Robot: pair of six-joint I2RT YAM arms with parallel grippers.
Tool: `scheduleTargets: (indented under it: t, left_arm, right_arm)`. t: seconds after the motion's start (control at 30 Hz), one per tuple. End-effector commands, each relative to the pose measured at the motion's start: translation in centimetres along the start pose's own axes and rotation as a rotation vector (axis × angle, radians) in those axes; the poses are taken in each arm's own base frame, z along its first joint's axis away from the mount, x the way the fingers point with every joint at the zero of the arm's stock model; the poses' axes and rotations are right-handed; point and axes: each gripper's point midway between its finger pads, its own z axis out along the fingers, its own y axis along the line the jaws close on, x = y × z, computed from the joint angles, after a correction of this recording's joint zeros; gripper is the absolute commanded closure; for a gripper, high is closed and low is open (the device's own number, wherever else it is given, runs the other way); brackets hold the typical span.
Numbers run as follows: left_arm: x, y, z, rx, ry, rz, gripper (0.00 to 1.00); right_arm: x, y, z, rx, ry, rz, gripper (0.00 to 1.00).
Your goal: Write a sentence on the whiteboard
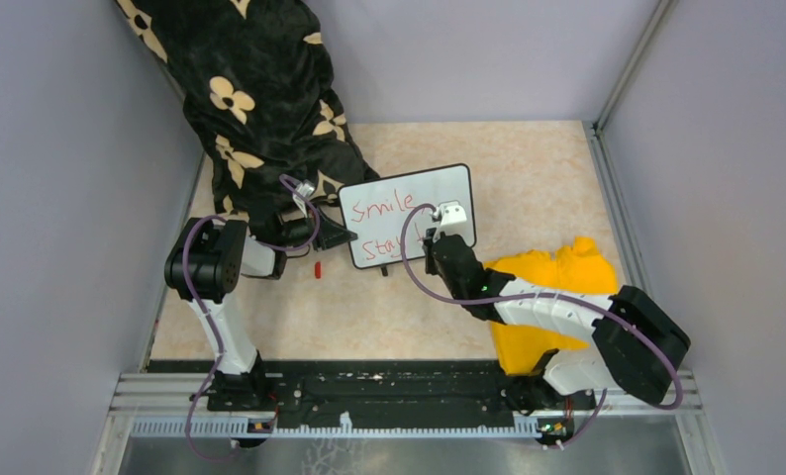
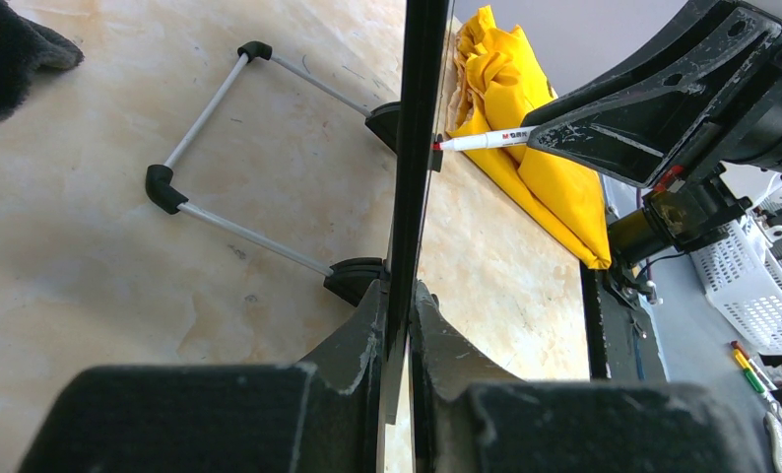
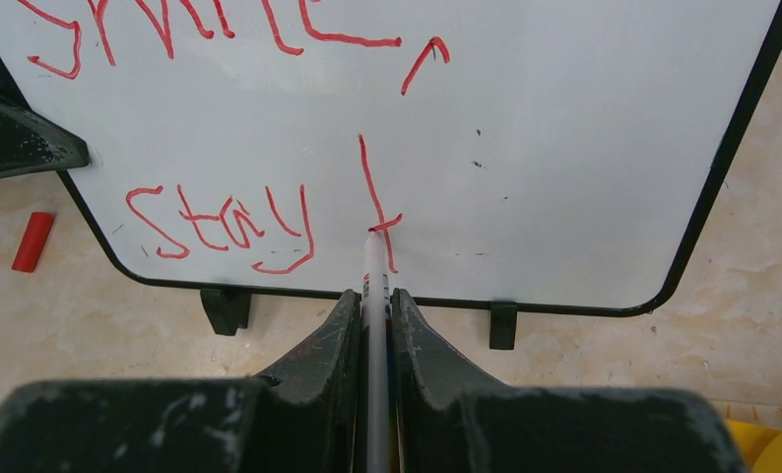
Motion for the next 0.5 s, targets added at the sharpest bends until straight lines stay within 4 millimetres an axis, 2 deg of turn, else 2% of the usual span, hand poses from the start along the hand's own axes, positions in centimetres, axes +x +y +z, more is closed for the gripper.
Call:
scheduleTargets:
  t: [0.0, 0.47]
  left_arm:
    - [2.1, 0.8, 0.3, -0.036, 0.040, -0.088, 1.00]
    - [2.1, 0.8, 0.2, -0.036, 0.040, -0.086, 1.00]
  right_arm:
    - [-1.3, -0.3, 0.2, 0.023, -0.038, 0.035, 1.00]
    - [-0.9, -2.5, -0.9, 0.095, -0.038, 0.042, 1.00]
